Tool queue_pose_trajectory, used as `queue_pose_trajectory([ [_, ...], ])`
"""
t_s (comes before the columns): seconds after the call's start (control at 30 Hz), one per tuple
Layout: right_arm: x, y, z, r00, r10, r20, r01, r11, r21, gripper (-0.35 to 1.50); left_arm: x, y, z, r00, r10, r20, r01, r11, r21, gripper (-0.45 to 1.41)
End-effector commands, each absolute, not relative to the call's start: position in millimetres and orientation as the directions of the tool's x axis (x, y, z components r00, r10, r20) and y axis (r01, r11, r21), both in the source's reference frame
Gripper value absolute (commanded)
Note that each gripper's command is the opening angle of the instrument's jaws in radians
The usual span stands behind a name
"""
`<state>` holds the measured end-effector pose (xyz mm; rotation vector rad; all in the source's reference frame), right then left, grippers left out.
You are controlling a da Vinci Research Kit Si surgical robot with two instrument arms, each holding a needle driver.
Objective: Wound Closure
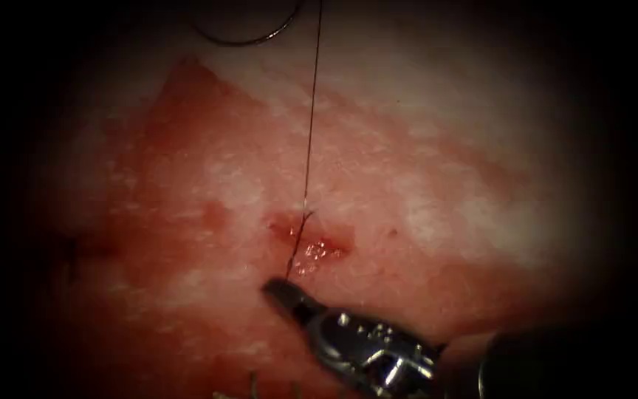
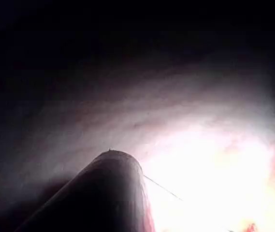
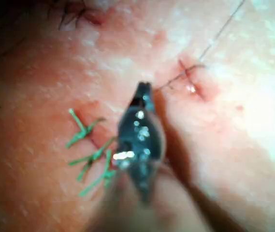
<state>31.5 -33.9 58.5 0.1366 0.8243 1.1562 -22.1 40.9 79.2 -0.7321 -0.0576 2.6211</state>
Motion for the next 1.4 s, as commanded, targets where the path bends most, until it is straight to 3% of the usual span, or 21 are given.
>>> queue_pose_trajectory([
  [0.03,31.9,-35.4,58.8,0.159,0.852,-0.499,-0.751,0.433,0.498,-0.35,-22.9,40.9,79.9,-0.775,0.404,-0.486,-0.384,-0.912,-0.147,-0.45],
  [1.4,32.3,-40.4,58.6,0.243,0.855,-0.457,-0.716,0.476,0.510,-0.35,-23.6,41.1,85.4,-0.789,0.373,-0.488,-0.376,-0.922,-0.096,-0.45],
])
